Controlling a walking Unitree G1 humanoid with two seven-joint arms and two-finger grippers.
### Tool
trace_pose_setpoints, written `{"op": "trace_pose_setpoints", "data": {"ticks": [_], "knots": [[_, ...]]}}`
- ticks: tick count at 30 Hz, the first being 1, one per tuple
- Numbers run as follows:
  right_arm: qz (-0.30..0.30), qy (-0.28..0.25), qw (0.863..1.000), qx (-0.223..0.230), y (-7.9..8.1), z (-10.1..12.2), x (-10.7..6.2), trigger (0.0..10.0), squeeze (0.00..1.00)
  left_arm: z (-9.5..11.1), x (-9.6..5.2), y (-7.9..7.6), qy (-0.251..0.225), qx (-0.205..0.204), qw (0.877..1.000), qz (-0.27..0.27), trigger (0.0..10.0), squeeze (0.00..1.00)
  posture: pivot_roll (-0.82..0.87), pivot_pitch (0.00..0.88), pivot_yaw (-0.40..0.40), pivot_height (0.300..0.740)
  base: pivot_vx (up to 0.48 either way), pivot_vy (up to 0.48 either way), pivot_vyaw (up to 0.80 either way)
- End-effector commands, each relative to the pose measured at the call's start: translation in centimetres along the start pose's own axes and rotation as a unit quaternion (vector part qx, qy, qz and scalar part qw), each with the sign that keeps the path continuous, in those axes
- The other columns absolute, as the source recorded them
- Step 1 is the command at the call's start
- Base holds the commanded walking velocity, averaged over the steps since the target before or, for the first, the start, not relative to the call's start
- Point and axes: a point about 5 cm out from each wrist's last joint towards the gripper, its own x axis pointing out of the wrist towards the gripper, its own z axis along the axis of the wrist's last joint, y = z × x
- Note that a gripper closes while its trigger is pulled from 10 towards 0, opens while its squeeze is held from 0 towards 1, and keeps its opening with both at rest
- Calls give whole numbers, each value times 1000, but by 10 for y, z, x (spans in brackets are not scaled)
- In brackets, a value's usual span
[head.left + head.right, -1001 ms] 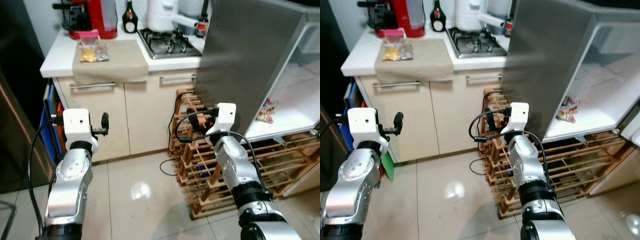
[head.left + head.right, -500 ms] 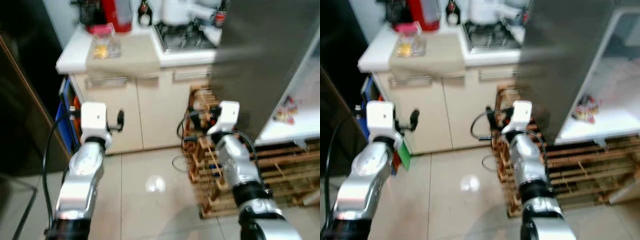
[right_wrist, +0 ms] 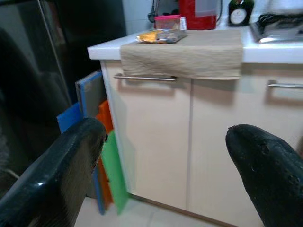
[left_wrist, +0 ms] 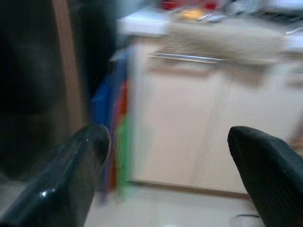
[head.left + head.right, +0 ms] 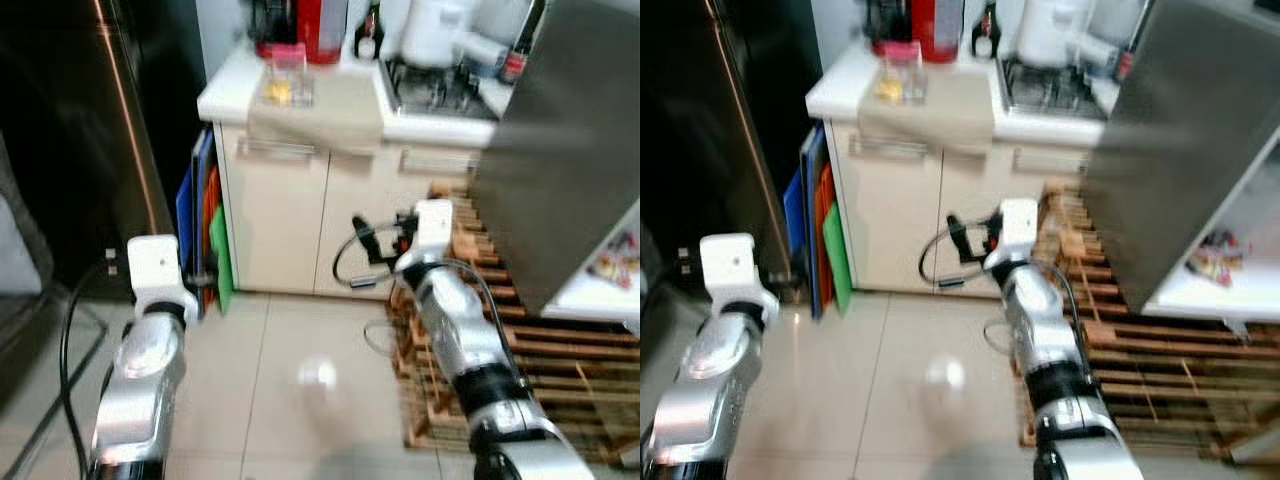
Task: Restocking fridge
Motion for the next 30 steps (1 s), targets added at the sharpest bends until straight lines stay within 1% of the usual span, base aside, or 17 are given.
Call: {"op": "trace_pose_setpoints", "data": {"ticks": [1, 3, 4, 5, 6, 7, 9, 10, 11, 14, 16, 17, 19, 21, 23, 27, 30], "knots": [[-15, -1, 1000, -24, 0, 3, -5, 10000, 0, 11, 2, -14, -28, 3, 998, -56, 10000, 0, 25, 0, -37, 740, 0, 0, 0], [-26, -1, 999, -37, 0, 0, -17, 10000, 0, 5, -4, -21, -29, 4, 996, -85, 10000, 0, 13, 0, -29, 740, 0, 0, 0], [4, 2, 999, -46, 7, -6, -26, 10000, 0, -3, -9, -28, -22, -2, 994, -111, 10000, 0, 6, 0, -25, 740, 0, 0, 0], [4, 2, 999, -46, 7, -6, -26, 10000, 0, -3, -9, -28, -22, -2, 994, -111, 10000, 0, 6, 0, -25, 740, 0, 0, 0], [45, -2, 997, -59, 15, -10, -30, 10000, 0, -5, -10, -33, -32, -2, 992, -123, 10000, 0, -3, 0, -21, 740, 0, 0, 0], [51, -4, 997, -63, 16, -10, -31, 10000, 4, -5, -9, -34, -37, -2, 992, -123, 10000, 0, -5, 0, -22, 740, 0, 0, 0], [57, 0, 997, -53, 15, -12, -27, 10000, 4, -2, -4, -33, -52, -15, 991, -121, 10000, 0, -10, 0, -24, 740, 0, 0, 0], [40, 1, 999, -28, 9, -11, -23, 10000, 4, 1, 1, -31, -67, -13, 990, -120, 10000, 0, -6, 0, -29, 740, 0, 0, 0], [40, 1, 999, -28, 9, -11, -23, 10000, 4, 1, 1, -31, -67, -13, 990, -120, 10000, 0, -6, 0, -29, 740, 0, 0, 0], [23, 0, 999, -36, 2, -5, -19, 10000, 4, 5, 5, -26, -70, -15, 990, -121, 10000, 0, -15, 0, -23, 740, 0, 0, 0], [26, -7, 998, -54, 1, 2, -19, 10000, 8, 8, 5, -25, -72, 5, 990, -119, 10000, 0, -14, 0, -22, 740, 0, 0, 0], [24, -11, 998, -57, 0, 5, -19, 10000, 8, 9, 5, -25, -72, 3, 991, -116, 10000, 0, -15, 0, -19, 740, 315, 304, 0], [28, -16, 998, -62, -1, 11, -16, 10000, 12, 9, 6, -24, -68, -17, 992, -103, 10000, 0, -13, 0, -15, 740, 354, 323, 0], [35, -17, 997, -67, 0, 11, -15, 10000, 8, 10, 6, -26, -73, -12, 992, -107, 10000, 0, -13, 0, -17, 740, 424, 0, 0], [45, -15, 997, -65, 3, 11, -14, 10000, 8, 8, 6, -23, -69, -26, 994, -83, 10000, 0, -10, 0, -16, 740, 431, 0, 0], [65, -8, 996, -58, 9, 7, -15, 10000, 8, 3, 5, -27, -58, -19, 994, -90, 10000, 0, -2, 0, -28, 740, 432, 0, 0], [70, -2, 996, -51, 11, 5, -15, 10000, 12, 4, 5, -26, -58, -8, 994, -87, 10000, 0, 3, 0, -28, 740, 431, 0, 0]]}}
